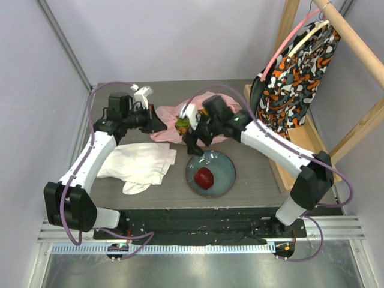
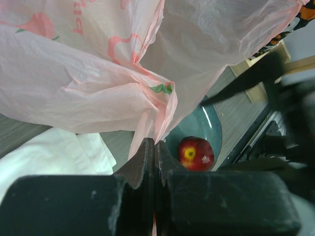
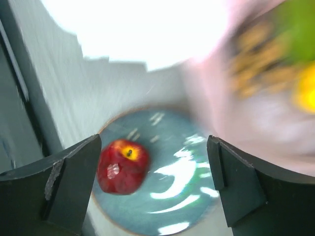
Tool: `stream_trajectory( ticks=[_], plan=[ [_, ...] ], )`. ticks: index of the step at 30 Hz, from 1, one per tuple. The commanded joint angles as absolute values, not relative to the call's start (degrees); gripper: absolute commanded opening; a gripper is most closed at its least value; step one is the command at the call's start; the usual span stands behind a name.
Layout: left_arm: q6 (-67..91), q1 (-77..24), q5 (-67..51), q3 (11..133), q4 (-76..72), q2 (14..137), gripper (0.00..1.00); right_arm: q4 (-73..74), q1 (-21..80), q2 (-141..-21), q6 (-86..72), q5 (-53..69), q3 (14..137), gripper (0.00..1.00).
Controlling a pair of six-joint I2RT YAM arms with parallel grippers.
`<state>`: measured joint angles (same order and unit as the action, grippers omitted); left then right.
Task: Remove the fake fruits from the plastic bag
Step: Place the fake fruit on the plate, then adjust the plastic bag at the center of the board.
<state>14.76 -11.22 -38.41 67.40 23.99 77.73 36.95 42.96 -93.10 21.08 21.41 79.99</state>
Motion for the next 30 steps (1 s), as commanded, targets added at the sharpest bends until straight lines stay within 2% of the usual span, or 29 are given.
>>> stream_trajectory(
  ticks=[1, 4, 9, 11, 13, 16, 17, 18, 21, 30],
  plan=[
    [15.6, -11.0, -39.2, 66.0, 22.1, 76.4, 0.02, 40.7, 35.2, -88.1, 17.9, 24.8, 91.7, 0.95],
    [15.9, -11.0, -39.3, 65.0, 21.9, 76.1, 0.02, 36.4, 33.0, -90.2, 16.9, 20.8, 91.1, 0.85],
    [17.9, -10.9, -40.3, 66.2, 21.6, 76.4, 0.02, 32.8, 31.9, -97.2, 18.5, 19.3, 90.9, 0.6],
    [18.0, -11.0, -40.3, 66.7, 21.5, 76.7, 0.02, 31.6, 31.8, -101.5, 16.6, 17.1, 92.4, 0.55],
    [18.0, -10.9, -39.9, 67.2, 21.6, 77.1, 0.02, 29.9, 31.9, -104.2, 15.8, 14.4, 93.3, 0.54],
    [17.8, -11.0, -39.7, 67.4, 21.5, 77.3, 0.02, 28.5, 31.6, -109.4, 14.9, 11.2, 96.0, 0.56],
    [17.8, -11.0, -39.8, 67.5, 21.7, 77.3, 0.02, 28.0, 31.4, -110.6, 13.7, 9.8, 97.5, 0.59],
    [17.7, -11.0, -39.8, 67.4, 21.7, 77.4, 0.02, 27.2, 30.9, -113.4, 12.9, 8.5, 98.3, 0.68],
    [17.3, -11.0, -40.5, 67.4, 21.8, 77.6, 0.02, 25.9, 29.7, -117.8, 11.3, 5.2, 102.2, 0.78],
    [16.2, -11.0, -42.4, 67.7, 22.3, 79.6, 0.04, 26.4, 28.7, -128.7, 15.6, 7.3, 112.0, 0.87]
  ],
)
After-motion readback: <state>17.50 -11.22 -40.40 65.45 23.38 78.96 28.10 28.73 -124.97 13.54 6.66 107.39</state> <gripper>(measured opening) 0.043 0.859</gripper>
